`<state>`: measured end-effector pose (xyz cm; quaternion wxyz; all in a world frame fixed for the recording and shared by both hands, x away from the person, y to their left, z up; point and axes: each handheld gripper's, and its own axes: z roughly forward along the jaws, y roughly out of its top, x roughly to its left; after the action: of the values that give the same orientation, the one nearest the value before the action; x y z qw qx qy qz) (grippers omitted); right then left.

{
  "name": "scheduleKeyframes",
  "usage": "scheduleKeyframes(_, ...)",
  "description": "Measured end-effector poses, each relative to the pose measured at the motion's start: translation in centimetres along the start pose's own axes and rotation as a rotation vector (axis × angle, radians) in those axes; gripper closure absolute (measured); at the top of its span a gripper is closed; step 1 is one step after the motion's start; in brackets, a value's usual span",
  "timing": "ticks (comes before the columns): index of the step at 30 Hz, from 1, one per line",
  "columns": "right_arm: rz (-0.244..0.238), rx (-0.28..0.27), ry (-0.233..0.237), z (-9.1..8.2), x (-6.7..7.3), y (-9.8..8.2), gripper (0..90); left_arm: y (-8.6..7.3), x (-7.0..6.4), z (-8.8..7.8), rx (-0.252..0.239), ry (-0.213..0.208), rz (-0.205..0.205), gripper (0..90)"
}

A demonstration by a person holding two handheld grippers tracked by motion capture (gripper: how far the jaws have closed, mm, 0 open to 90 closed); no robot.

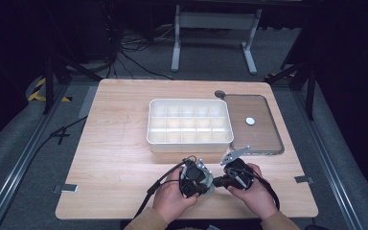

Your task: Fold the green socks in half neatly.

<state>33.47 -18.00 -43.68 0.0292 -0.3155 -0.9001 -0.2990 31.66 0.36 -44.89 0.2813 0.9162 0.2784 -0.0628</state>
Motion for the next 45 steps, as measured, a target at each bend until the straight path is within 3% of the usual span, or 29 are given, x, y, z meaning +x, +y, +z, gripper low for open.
scheduleKeyframes(4,0.006,-0.012,-0.016,-0.6,-0.1,0.0,87.7,-0.1,0.2,0.1,-0.005,-0.024,-0.008,85.5)
scheduleKeyframes(5,0.006,-0.012,-0.016,-0.6,-0.1,0.0,87.7,-0.1,0.2,0.1,-0.005,-0.024,-0.008,81.0)
scheduleKeyframes(6,0.0,-0.033,-0.021,-1.1,-0.1,0.1,87.7,-0.1,0.1,0.2,-0.019,-0.038,-0.019,81.0)
scheduleKeyframes(8,-0.014,-0.068,-0.02,-1.6,0.3,0.3,87.8,-0.1,0.0,0.2,-0.024,-0.039,-0.003,76.0)
scheduleKeyframes(12,-0.034,-0.096,0.003,-1.3,1.2,0.7,88.0,-0.2,-0.2,-0.2,-0.041,-0.067,0.003,70.6)
scheduleKeyframes(14,-0.031,-0.087,0.008,-0.8,1.2,0.7,88.0,-0.3,0.1,-1.1,-0.048,-0.106,0.001,69.6)
scheduleKeyframes(16,-0.023,-0.077,0.009,-0.5,1.1,0.6,87.9,-0.3,0.3,-1.7,-0.06,-0.113,-0.002,70.8)
scheduleKeyframes(18,-0.012,-0.058,0.008,0.1,0.6,0.3,87.9,-0.5,0.8,-3.1,-0.112,-0.134,-0.028,71.6)
scheduleKeyframes(21,-0.009,-0.053,0.0,0.5,0.1,0.2,87.7,-0.6,1.7,-4.0,-0.151,-0.081,-0.05,73.1)
scheduleKeyframes(22,-0.007,-0.049,-0.001,0.6,0.1,0.2,87.6,-0.8,2.0,-4.0,-0.141,-0.05,-0.052,74.4)
scheduleKeyframes(24,-0.01,-0.048,-0.007,0.6,0.2,0.1,87.4,-0.9,2.3,-3.4,-0.1,-0.037,-0.046,77.3)
scheduleKeyframes(26,-0.007,-0.049,-0.009,0.5,0.1,0.1,87.1,-0.9,2.2,-2.2,-0.048,-0.032,-0.029,79.6)
scheduleKeyframes(29,-0.008,-0.059,-0.01,0.4,0.2,0.1,87.0,-0.8,2.0,-1.7,-0.028,-0.024,-0.016,80.3)
scheduleKeyframes(36,-0.051,-0.142,-0.026,-0.5,1.7,0.7,85.4,-0.9,2.0,-1.0,-0.02,-0.031,-0.033,81.5)
scheduleKeyframes(41,-0.055,-0.09,-0.048,1.1,1.8,0.5,85.0,-1.1,2.0,-1.3,-0.027,-0.045,-0.034,81.6)
scheduleKeyframes(43,-0.052,-0.056,-0.062,1.6,1.5,0.3,84.4,-1.1,2.2,-1.8,-0.035,-0.053,-0.034,80.8)
scheduleKeyframes(45,-0.052,-0.056,-0.062,1.9,1.3,0.2,83.5,-1.1,2.5,-2.7,-0.046,-0.05,-0.033,78.9)
